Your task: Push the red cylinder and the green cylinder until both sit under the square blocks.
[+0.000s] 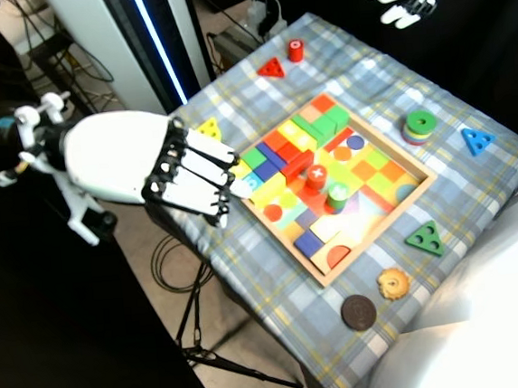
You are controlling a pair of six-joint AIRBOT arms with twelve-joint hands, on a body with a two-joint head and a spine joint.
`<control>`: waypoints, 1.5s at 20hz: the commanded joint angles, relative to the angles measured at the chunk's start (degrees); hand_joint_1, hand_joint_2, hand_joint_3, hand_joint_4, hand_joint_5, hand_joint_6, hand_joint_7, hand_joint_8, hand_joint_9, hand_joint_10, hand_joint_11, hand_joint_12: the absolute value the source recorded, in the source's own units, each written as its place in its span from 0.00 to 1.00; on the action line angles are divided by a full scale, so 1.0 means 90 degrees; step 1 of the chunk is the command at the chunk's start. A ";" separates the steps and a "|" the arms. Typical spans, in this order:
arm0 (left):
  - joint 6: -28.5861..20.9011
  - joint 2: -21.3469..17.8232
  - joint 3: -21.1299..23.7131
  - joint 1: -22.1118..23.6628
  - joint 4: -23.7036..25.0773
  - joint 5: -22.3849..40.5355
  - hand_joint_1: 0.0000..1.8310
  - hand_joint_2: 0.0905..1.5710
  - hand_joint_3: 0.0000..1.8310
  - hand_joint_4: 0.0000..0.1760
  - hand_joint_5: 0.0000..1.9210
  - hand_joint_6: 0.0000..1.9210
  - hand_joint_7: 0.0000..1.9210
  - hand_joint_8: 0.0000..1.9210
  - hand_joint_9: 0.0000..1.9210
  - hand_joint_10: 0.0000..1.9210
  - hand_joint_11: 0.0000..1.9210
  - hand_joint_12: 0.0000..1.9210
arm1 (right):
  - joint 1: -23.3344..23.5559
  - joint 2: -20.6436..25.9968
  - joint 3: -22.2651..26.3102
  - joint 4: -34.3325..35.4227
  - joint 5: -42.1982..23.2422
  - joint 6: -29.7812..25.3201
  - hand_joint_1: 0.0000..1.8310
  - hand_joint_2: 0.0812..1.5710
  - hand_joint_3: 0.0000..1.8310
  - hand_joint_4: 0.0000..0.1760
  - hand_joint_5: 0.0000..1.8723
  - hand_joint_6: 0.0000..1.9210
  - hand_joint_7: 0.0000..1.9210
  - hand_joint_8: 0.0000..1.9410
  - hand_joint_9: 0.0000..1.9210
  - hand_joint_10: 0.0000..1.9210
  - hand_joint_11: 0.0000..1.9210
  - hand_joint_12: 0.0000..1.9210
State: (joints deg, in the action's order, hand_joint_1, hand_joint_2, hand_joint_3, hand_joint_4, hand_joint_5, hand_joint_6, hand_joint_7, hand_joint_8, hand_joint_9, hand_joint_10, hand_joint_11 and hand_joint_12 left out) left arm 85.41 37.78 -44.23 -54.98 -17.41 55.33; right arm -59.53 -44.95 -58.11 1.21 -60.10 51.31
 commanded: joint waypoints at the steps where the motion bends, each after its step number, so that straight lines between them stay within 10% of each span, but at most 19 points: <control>1: -0.0047 0.0003 -0.0013 0.0055 0.0024 0.0817 0.00 0.85 0.00 0.89 0.17 0.00 0.19 0.00 0.17 0.01 0.03 0.22 | 0.0086 -0.0008 -0.0027 0.0109 -0.0812 -0.0010 0.00 0.81 0.00 0.28 0.22 0.00 0.18 0.00 0.13 0.01 0.00 0.35; 4: -0.0050 0.0005 -0.0002 0.0033 0.0023 0.0845 0.00 0.86 0.00 0.80 0.18 0.00 0.19 0.00 0.17 0.00 0.02 0.22 | 0.0126 -0.0094 -0.0047 0.0125 -0.0874 -0.0050 0.00 0.81 0.00 0.29 0.21 0.00 0.17 0.00 0.13 0.01 0.00 0.35; 6: -0.0050 0.0024 -0.0011 0.0025 -0.0004 0.0824 0.00 0.86 0.00 0.78 0.18 0.00 0.19 0.00 0.17 0.00 0.02 0.21 | 0.0212 -0.0290 -0.0179 0.0064 -0.0825 -0.0195 0.00 0.82 0.00 0.09 0.21 0.00 0.16 0.00 0.15 0.00 0.05 0.33; 10: -0.0051 0.0036 -0.0015 0.0018 -0.0004 0.0798 0.00 0.88 0.00 0.83 0.17 0.00 0.20 0.00 0.18 0.00 0.02 0.21 | 0.0717 -0.0844 -0.0883 -0.0658 -0.0250 -0.1439 0.00 0.79 0.00 0.52 0.16 0.00 0.10 0.00 0.11 0.00 0.05 0.18; 16: -0.0053 0.0047 -0.0021 0.0015 0.0002 0.0745 0.00 0.87 0.00 0.75 0.18 0.00 0.23 0.00 0.21 0.00 0.02 0.19 | 0.1515 -0.1253 -0.1321 -0.1522 0.0731 -0.1702 0.00 0.74 0.00 0.99 0.14 0.00 0.00 0.00 0.00 0.00 0.00 0.00; 25: -0.0054 0.0068 -0.0042 0.0014 0.0003 0.0700 0.00 0.86 0.00 0.75 0.20 0.00 0.27 0.00 0.24 0.00 0.03 0.19 | 0.2223 -0.1957 -0.2160 -0.3389 0.1866 -0.3212 0.00 0.73 0.01 1.00 0.21 0.00 0.00 0.00 0.00 0.00 0.00 0.00; 28: -0.0054 0.0068 -0.0046 0.0014 0.0003 0.0696 0.00 0.87 0.00 0.74 0.20 0.00 0.26 0.00 0.24 0.00 0.03 0.19 | 0.2231 -0.2059 -0.2241 -0.3609 0.2050 -0.3306 0.00 0.73 0.00 0.85 0.22 0.00 0.00 0.00 0.00 0.00 0.00 0.00; 30: -0.0054 0.0068 -0.0047 0.0014 0.0003 0.0689 0.00 0.86 0.00 0.76 0.20 0.00 0.27 0.00 0.24 0.00 0.03 0.19 | 0.2231 -0.2107 -0.2297 -0.3653 0.2145 -0.3311 0.00 0.74 0.01 0.94 0.20 0.00 0.00 0.00 0.00 0.00 0.00 0.00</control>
State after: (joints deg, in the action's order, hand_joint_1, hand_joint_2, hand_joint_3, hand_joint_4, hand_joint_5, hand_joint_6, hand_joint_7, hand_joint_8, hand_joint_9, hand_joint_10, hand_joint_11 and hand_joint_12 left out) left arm 85.41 38.44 -44.40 -55.29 -17.74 54.78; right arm -40.38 -63.94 -78.67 -33.95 -36.03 21.85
